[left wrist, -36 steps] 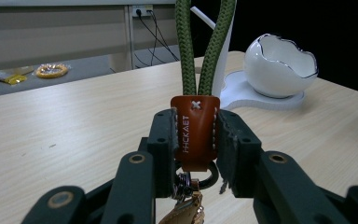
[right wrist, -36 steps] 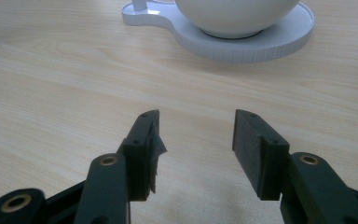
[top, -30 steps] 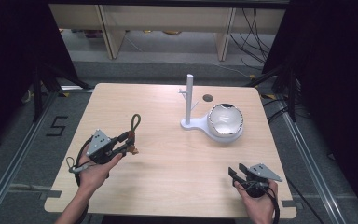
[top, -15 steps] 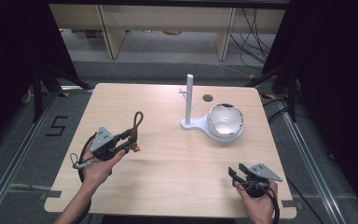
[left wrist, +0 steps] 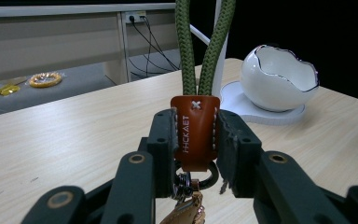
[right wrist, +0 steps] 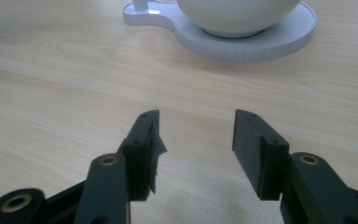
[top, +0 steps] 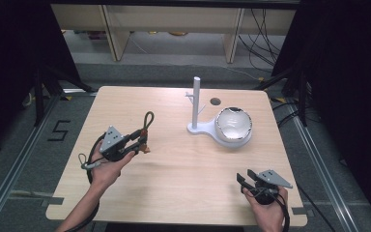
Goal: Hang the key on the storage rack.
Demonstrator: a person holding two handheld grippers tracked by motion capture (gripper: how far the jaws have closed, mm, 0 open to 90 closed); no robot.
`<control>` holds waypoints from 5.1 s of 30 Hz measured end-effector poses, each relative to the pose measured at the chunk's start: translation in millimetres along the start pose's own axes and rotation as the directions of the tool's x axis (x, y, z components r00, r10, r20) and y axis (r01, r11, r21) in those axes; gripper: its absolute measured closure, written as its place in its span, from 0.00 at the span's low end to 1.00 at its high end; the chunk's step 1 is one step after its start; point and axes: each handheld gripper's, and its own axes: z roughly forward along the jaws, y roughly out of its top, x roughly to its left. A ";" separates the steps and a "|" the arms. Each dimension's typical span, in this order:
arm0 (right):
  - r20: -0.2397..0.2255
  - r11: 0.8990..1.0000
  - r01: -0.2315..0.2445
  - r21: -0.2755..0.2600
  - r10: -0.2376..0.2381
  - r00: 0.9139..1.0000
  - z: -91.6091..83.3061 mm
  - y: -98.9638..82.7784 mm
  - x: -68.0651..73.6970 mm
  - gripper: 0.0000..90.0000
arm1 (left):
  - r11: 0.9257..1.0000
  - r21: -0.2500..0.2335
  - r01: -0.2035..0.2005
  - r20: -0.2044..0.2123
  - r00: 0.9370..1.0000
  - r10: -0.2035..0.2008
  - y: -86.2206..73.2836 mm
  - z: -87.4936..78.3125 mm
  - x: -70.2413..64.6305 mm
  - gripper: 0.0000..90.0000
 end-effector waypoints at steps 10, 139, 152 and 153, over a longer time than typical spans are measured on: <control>0.015 1.000 -0.018 -0.002 0.018 1.000 -0.5 -1.3 1.4 0.58 | 1.000 -0.013 0.001 0.009 1.000 -0.001 3.7 10.5 -1.6 0.75; 0.023 0.998 -0.056 0.005 0.056 0.998 -9.5 -2.2 0.6 0.58 | 0.997 0.004 -0.072 0.057 0.996 0.072 44.2 98.6 -25.9 0.75; 0.023 0.999 -0.048 0.006 0.048 0.999 -9.8 -2.5 -0.5 0.58 | 0.997 0.019 -0.077 0.051 0.996 0.076 47.6 107.9 -25.1 0.75; 0.024 0.999 -0.048 0.004 0.047 0.999 -9.8 -2.5 -0.6 0.58 | 0.997 0.018 -0.071 0.050 0.996 0.070 47.2 108.7 -25.3 0.75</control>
